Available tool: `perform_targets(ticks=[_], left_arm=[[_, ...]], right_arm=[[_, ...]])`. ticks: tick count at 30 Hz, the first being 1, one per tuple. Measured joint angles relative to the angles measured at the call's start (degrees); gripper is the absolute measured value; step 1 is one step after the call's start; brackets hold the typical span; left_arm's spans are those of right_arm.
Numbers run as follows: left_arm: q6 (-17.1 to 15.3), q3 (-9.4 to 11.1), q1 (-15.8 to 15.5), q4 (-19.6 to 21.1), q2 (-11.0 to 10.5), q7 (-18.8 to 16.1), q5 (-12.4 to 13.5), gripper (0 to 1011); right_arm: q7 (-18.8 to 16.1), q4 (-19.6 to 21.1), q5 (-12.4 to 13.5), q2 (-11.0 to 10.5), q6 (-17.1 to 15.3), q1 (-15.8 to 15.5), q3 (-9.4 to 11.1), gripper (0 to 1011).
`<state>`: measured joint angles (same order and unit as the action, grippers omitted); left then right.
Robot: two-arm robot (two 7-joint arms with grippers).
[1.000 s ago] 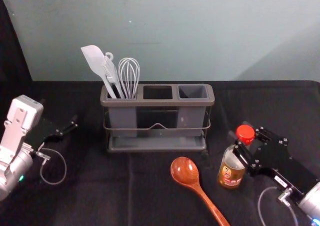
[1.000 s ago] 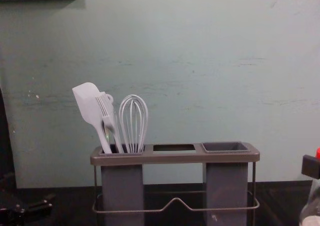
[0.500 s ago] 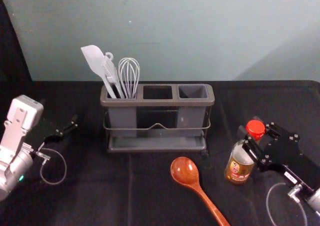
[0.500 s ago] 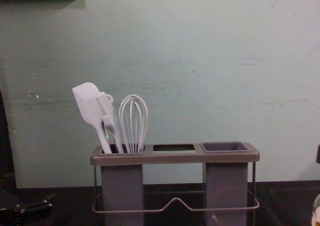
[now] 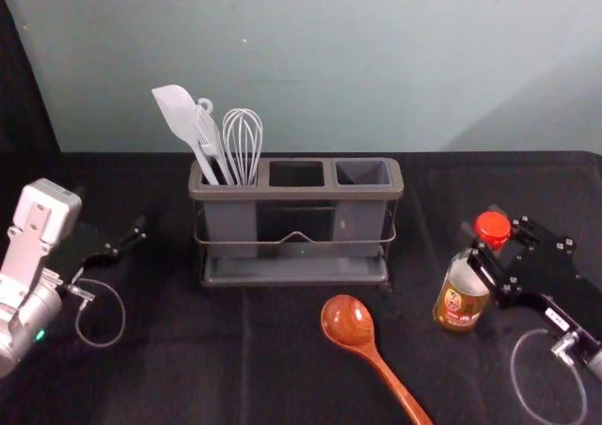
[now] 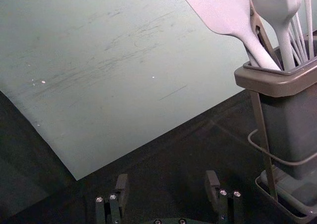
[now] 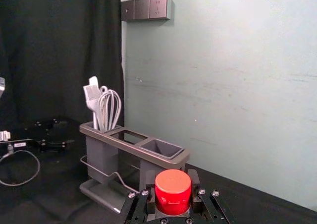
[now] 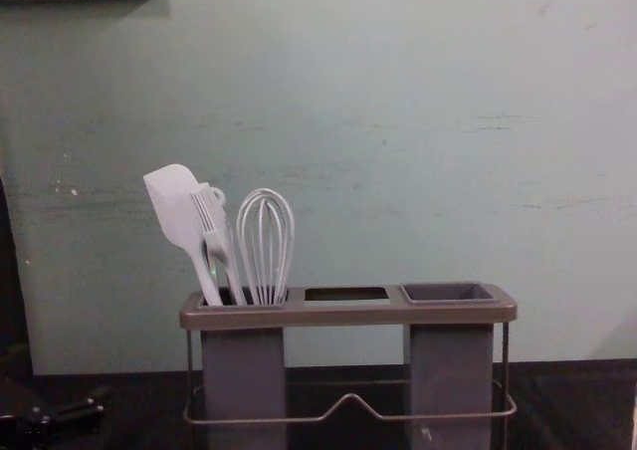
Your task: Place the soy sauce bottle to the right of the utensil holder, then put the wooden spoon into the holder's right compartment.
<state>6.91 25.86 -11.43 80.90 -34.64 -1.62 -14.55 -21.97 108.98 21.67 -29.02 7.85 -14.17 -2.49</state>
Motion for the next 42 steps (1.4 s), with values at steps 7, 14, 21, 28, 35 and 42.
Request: perform_targets(ticks=[7,14,21,28,35,42], left_arm=[[0.0,0.0,0.0,0.0,0.0,0.0,0.0,1011],[0.0,0.0,0.0,0.0,0.0,0.0,0.0,1011],[0.0,0.0,0.0,0.0,0.0,0.0,0.0,1011],[0.0,0.0,0.0,0.0,0.0,0.0,0.0,1012],[0.0,0.0,0.0,0.0,0.0,0.0,0.0,1011],[0.0,0.0,0.0,0.0,0.0,0.0,0.0,1011]], right_arm=[[-0.3,-2.2,0.0,0.2,-0.5,2.9,-0.7,381],[-1.1,-4.9,0.4,0.5,-0.1,6.1,-1.5,381],[-1.6,-7.0,-0.1,0.2,-0.7,9.1,-2.5,381],[-2.5,-9.4,-0.1,0.1,-0.7,12.1,-3.7,381],[-2.5,-11.3,-0.5,0.3,-1.0,14.5,-4.9,381],[-3.1,-13.6,-0.3,0.9,-0.3,16.9,-5.8,381]])
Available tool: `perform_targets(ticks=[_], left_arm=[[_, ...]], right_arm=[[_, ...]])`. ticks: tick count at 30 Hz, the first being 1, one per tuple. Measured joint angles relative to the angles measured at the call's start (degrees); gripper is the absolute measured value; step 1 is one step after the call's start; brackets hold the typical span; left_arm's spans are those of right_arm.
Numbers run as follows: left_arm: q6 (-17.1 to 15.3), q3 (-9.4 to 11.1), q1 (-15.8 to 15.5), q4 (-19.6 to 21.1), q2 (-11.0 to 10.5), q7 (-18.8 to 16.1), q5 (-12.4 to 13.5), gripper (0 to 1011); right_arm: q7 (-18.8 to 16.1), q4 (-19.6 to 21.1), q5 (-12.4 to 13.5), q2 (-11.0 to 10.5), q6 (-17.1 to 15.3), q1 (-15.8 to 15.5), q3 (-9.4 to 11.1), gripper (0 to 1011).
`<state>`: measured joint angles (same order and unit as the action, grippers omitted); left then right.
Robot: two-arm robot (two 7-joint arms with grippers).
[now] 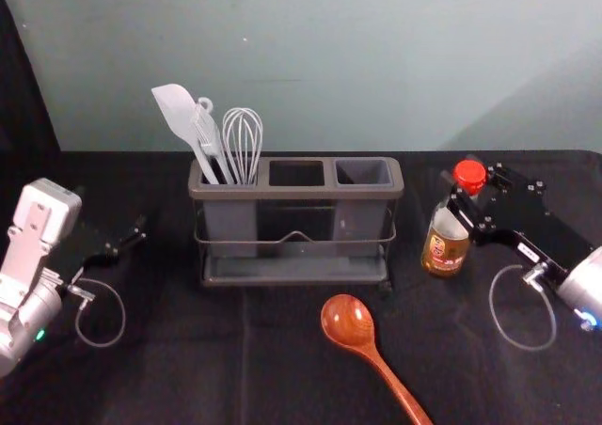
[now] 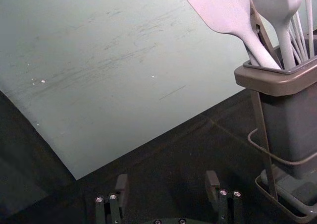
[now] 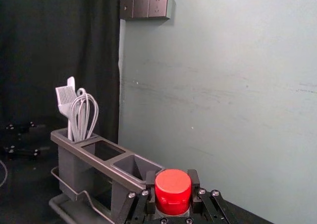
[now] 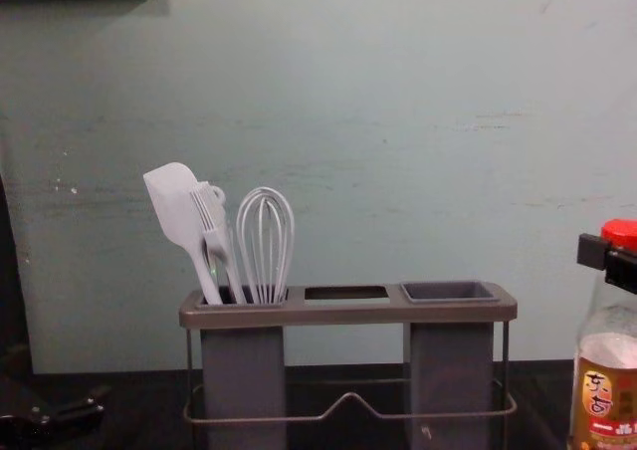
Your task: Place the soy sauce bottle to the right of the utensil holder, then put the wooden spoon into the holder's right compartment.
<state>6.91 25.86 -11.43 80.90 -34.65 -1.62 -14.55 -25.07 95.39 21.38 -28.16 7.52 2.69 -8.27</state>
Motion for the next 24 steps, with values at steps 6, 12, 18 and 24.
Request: perform_targets(ticks=[6,12,18,24], left_arm=[[0.0,0.0,0.0,0.0,0.0,0.0,0.0,1011],[0.0,0.0,0.0,0.0,0.0,0.0,0.0,1011],[0.0,0.0,0.0,0.0,0.0,0.0,0.0,1012],[0.0,0.0,0.0,0.0,0.0,0.0,0.0,1011]], right_arm=[[-0.1,-2.3,0.1,0.8,0.1,2.0,-0.9,381],[0.1,-5.0,-0.2,1.7,0.4,4.0,-1.7,381],[0.9,-7.3,-1.6,2.8,1.4,5.5,-2.5,381],[1.0,-9.9,-2.5,4.1,3.0,7.0,-3.2,381]])
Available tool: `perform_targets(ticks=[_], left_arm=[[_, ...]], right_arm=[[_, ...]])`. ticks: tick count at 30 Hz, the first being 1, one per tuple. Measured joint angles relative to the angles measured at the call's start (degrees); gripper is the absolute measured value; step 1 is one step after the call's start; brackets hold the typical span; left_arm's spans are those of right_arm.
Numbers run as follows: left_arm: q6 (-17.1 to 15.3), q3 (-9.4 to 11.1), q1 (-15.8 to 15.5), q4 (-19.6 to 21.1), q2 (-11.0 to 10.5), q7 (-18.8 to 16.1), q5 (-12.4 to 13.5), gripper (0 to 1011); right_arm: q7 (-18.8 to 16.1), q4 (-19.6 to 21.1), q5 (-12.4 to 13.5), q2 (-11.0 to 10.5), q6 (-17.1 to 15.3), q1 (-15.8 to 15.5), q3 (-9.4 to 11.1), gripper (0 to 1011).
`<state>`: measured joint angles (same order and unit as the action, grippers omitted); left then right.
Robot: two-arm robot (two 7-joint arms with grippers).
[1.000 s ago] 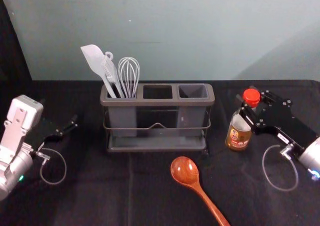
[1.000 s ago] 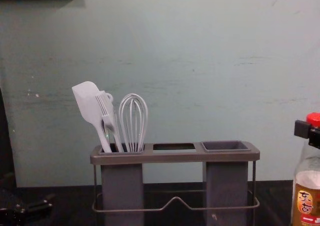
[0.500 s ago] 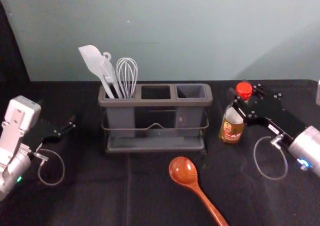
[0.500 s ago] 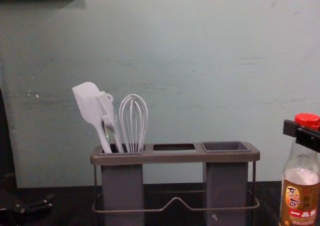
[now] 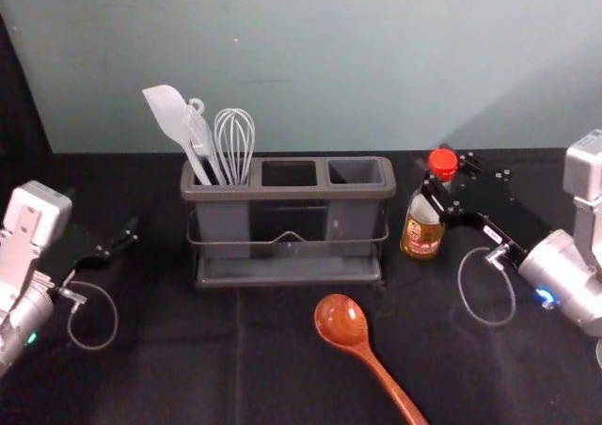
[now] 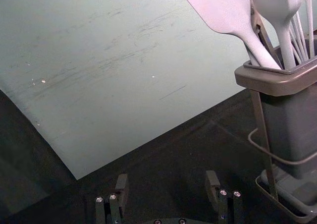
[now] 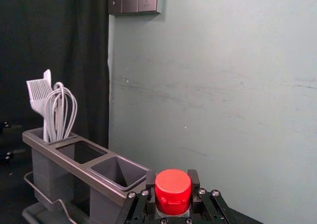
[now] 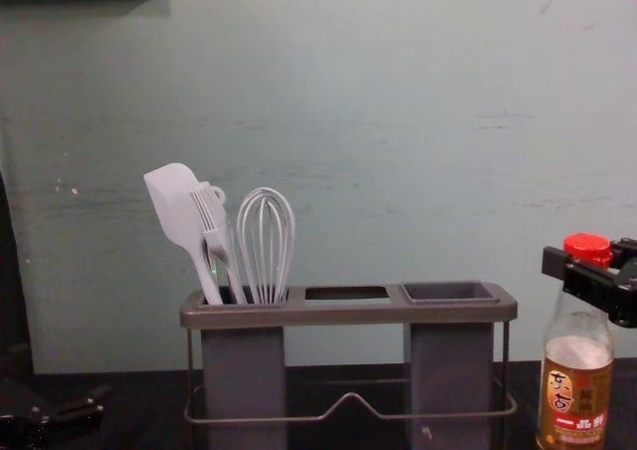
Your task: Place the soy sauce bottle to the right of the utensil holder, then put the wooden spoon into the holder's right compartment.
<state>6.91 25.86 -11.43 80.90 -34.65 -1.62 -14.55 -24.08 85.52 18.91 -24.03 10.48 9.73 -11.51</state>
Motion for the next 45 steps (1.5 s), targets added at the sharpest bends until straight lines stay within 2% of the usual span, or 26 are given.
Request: perform_targets(ticks=[17,34,45], left_arm=[[0.0,0.0,0.0,0.0,0.0,0.0,0.0,1011],[0.0,0.0,0.0,0.0,0.0,0.0,0.0,1012],[0.0,0.0,0.0,0.0,0.0,0.0,0.0,1011]], right_arm=[[-1.0,-4.4,2.1,2.4,-0.5,2.4,-0.4,381],[-2.1,-9.1,2.7,3.6,2.4,4.2,-1.1,381],[-1.9,-10.0,2.4,4.2,3.3,4.3,-0.9,396]])
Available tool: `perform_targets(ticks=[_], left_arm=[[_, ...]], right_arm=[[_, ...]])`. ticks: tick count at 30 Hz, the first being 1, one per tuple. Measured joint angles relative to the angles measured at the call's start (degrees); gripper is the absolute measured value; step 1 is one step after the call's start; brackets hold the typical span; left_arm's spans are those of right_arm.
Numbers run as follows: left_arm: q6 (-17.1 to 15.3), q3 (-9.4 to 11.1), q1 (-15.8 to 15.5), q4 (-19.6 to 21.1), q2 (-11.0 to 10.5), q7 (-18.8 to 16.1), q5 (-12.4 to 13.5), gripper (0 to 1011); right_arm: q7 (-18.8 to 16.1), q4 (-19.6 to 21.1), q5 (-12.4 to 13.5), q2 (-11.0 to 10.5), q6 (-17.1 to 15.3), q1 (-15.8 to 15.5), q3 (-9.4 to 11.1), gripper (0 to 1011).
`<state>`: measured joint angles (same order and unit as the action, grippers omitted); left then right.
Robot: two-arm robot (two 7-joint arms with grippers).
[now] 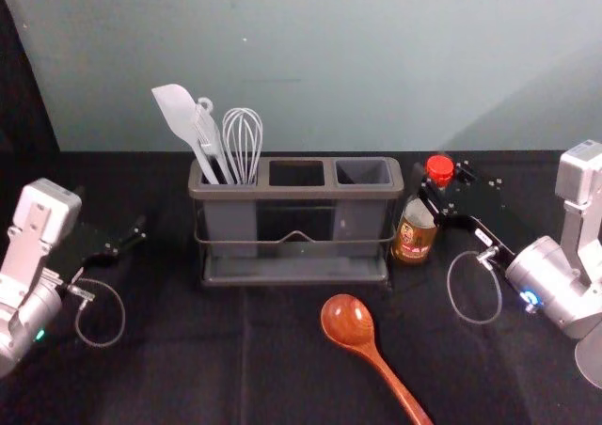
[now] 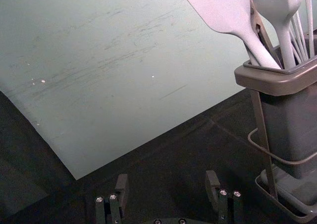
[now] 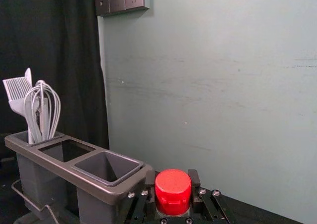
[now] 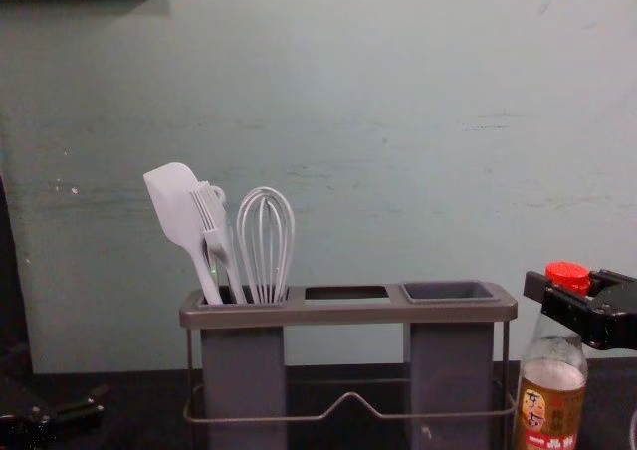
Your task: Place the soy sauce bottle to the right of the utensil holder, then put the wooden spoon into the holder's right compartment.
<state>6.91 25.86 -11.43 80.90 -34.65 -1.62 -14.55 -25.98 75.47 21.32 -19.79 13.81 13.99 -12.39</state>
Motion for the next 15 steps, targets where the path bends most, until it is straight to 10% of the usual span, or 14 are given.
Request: perform_targets(ticks=[15], left_arm=[[0.0,0.0,0.0,0.0,0.0,0.0,0.0,1012]], right_arm=[[0.8,4.4,0.6,-0.7,0.0,-2.5,2.0,866]])
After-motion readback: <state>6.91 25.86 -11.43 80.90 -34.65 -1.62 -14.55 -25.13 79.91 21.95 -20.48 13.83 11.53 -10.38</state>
